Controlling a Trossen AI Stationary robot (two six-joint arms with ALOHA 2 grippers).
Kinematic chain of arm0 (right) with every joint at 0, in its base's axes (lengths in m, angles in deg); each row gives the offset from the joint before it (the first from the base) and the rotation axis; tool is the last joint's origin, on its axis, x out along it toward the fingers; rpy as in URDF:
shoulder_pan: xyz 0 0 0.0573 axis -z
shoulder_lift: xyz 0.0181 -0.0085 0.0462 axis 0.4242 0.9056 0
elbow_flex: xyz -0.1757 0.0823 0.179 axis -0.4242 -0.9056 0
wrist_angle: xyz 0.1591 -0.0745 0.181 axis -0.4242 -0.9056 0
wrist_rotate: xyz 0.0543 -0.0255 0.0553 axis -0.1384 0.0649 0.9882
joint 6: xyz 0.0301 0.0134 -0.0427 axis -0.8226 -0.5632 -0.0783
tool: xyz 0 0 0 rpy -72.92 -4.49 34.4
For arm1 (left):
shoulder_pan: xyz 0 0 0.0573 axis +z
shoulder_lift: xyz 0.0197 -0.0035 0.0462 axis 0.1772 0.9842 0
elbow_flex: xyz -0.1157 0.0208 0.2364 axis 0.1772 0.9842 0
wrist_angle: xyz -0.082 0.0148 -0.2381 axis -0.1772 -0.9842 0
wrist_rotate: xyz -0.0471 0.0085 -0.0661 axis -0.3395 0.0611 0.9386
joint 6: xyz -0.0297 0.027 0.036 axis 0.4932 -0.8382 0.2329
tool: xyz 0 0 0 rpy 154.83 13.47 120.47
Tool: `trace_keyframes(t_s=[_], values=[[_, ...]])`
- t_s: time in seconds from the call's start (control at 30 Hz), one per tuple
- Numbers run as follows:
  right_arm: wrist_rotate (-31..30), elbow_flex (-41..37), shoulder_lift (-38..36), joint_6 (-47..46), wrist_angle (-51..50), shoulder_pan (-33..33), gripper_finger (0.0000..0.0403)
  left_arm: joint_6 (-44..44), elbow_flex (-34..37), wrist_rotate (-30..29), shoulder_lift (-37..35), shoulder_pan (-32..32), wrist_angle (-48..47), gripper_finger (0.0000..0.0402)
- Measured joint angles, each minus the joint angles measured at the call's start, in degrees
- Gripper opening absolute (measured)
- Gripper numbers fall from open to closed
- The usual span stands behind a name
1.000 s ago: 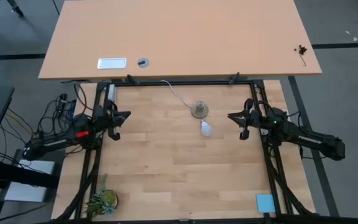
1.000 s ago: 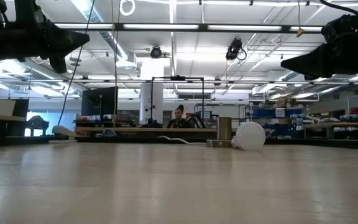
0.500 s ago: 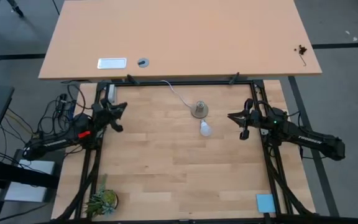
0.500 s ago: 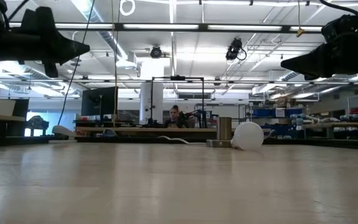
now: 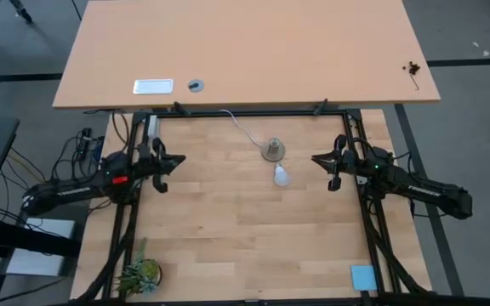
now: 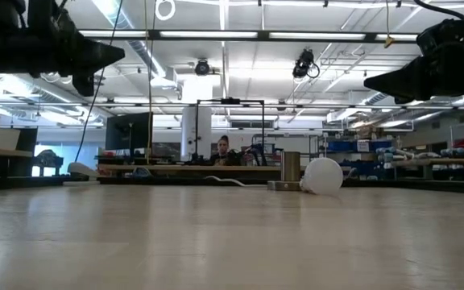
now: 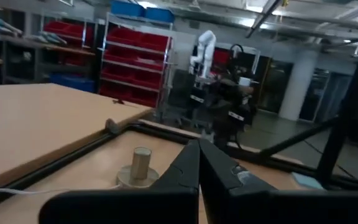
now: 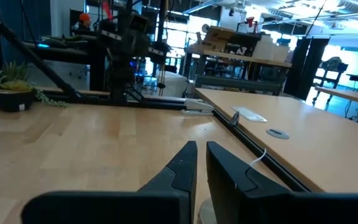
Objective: Screw lightbulb
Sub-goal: Insert the white lightbulb into the gold lamp
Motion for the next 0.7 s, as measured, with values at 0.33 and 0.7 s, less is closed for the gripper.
trace_keyframes(t_s=[0.33,0.7], values=[[0.0,0.0,0.0,0.0,0.0,0.0,0.0045,-7.8,-12.7,6.2,14.1,0.0,-8.7,0.0006],[0.0,0.0,0.0,0.0,0.0,0.0,0.0045,-13.3,-18.5,6.4,26.4,0.0,-9.3,0.0006]])
